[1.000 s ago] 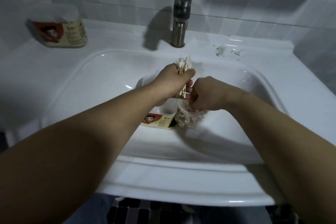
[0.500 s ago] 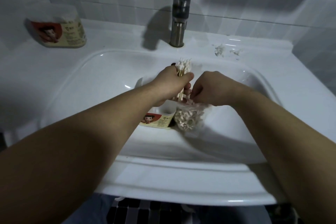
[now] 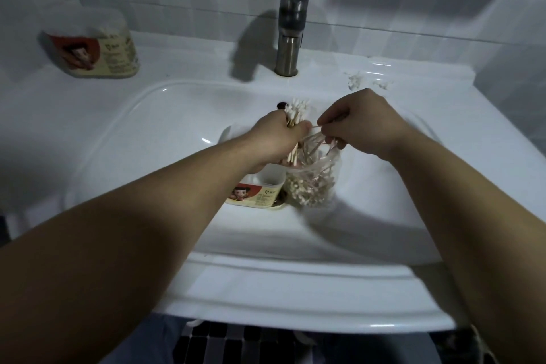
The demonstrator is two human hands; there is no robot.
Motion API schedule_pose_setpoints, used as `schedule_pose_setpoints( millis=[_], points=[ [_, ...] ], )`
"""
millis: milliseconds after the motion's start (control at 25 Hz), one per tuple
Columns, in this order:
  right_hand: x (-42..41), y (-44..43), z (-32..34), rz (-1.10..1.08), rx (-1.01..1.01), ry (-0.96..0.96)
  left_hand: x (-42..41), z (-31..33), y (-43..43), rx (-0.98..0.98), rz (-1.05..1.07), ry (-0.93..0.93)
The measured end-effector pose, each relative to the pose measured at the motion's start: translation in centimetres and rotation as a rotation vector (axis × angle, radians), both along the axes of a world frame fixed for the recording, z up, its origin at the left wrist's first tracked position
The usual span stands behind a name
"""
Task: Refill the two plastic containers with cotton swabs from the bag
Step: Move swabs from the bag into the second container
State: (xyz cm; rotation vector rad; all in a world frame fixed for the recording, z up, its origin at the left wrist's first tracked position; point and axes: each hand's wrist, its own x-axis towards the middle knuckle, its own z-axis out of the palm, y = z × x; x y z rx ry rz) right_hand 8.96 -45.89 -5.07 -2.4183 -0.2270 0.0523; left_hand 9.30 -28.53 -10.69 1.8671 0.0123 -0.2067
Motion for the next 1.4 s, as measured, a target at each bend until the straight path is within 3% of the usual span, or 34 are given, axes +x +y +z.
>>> schedule_pose_setpoints(
  millis=[120,640,840,1000,1160,1280,1400],
  points=[
    [0.3,-0.1,-0.4,-0.012,0.093,0.041,0.0,0.0,-0.2,-0.079,-0.017,0.011],
    [0.6,0.0,-0.4,-0.024,0.573,0.132,-0.8,1.1,0.2,-0.061,-0.180,-0.168],
    [0.8,0.0,-0.3,-0.095,0.603,0.073,-1.2,1.3,0.0,-0.040,-0.195,-0.150],
    [1.3,-0.7,0.2,-0.158,0.689,0.010,-0.9,1.4,-0.1,-0.124,-0.035,-0.106],
    [0.9,-0.6,0.0,-0.066,0.547,0.057,-0.7,1.7,0.0,-0.178,0.093,-0.112],
    [0.6,-0.2,-0.2,0.008,0.449,0.071,-0.5,1.8,0.2,-0.152,0.059,-0.147],
    [0.3,0.0,-0.2,0.042,0.532,0.083,-0.7,1.8,0.2,-0.123,-0.047,-0.145]
  ],
)
